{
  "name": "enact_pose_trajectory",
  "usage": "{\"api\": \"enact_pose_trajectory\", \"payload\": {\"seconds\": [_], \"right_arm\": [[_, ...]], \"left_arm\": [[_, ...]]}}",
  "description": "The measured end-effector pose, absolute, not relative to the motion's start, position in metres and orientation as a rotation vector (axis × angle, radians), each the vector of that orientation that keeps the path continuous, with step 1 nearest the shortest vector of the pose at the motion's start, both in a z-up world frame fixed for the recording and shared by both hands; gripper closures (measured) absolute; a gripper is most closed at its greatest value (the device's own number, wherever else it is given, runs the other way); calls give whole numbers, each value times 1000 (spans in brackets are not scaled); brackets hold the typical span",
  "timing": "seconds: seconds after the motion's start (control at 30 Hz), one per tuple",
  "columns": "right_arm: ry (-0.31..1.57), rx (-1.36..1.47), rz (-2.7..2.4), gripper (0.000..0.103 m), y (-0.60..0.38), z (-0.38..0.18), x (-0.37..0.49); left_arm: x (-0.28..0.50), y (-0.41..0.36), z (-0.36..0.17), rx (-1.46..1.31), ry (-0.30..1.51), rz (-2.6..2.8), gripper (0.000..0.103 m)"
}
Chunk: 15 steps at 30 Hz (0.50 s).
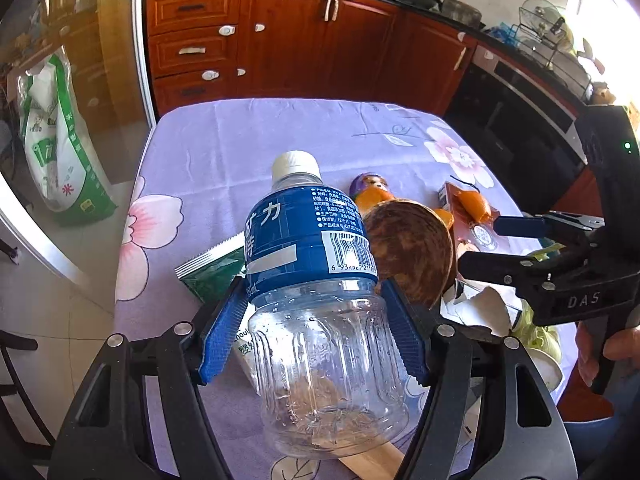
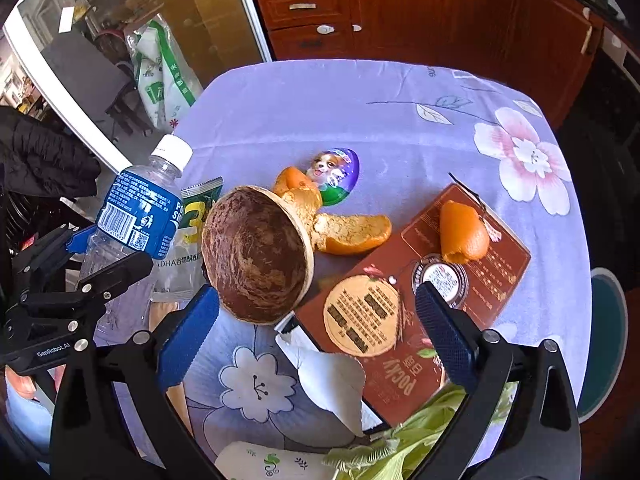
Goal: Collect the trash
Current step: 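Grasp the clear water bottle with the left tool while the right tool grasps the coconut shell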
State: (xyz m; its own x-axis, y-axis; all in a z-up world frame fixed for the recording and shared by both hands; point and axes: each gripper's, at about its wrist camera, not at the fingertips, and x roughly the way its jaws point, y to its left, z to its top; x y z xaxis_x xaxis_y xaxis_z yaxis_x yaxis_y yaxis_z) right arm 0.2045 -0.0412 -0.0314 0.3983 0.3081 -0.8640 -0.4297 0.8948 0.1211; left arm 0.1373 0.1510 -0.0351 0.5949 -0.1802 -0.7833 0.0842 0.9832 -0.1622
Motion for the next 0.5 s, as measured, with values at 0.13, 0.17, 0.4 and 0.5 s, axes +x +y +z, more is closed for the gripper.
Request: {"api": "enact_pose_trajectory", "payload": {"seconds": [0.13,0.17,0.4,0.5], "right_arm": [[1080,-187,485,33,-25,-37,225],[1090,-198,486,40,-21,-39,231],[1170,-225,524,66,-7,-61,249],[1189,-230,534,93,-5,-68,249]], "left_arm": [[139,153,-38,-108,922,-152,34],[140,154,-38,-108,923,-150,34],[146,159,-46,-122,944,-136,34],[147,157,-45,-120,946,-133,34]]}}
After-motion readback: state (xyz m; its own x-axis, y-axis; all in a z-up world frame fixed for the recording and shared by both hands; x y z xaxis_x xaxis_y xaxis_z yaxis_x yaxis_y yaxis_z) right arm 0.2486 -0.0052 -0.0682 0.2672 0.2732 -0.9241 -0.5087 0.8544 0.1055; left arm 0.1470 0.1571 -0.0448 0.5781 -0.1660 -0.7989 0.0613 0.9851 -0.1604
